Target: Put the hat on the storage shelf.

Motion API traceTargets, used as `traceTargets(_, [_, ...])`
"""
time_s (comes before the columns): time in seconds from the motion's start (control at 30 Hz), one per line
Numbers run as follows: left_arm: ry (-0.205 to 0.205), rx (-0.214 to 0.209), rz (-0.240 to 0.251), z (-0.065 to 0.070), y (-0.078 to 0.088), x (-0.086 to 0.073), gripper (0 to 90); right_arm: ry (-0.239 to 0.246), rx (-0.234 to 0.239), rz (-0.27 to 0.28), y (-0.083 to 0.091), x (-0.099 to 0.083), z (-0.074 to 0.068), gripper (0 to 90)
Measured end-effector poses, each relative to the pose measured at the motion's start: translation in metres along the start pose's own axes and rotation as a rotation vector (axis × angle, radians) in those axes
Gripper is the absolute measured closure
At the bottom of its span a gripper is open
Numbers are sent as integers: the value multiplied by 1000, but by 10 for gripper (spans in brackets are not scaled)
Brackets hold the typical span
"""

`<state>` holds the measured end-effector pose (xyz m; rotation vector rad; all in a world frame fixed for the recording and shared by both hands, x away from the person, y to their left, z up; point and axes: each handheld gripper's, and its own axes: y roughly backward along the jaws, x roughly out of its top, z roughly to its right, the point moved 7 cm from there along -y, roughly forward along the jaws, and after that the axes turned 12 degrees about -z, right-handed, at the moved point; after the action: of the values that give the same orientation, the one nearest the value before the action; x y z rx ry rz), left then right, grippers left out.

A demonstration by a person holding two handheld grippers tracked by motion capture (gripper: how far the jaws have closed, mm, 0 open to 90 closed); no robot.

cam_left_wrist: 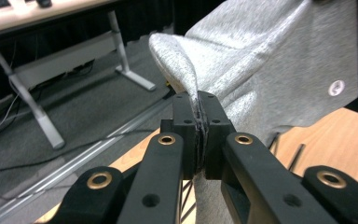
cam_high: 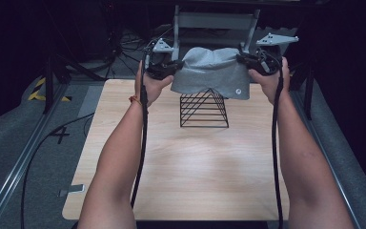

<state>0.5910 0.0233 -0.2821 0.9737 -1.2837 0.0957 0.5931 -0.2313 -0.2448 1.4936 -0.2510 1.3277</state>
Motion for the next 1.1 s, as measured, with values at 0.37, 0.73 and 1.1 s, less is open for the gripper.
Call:
traceTargets(0.37, [-43,-16,-23,14,8,-17,876,39,4,-1,12,-7,-12,836])
traceTargets(0.73, [-41,-24,-86,20,-25,-43,874,23,20,-35,-4,-33,-11,828])
traceTargets(1.1, [-21,-32,-125,17,-48,-74,873,-40,99,-79,-34,-85,-15,829])
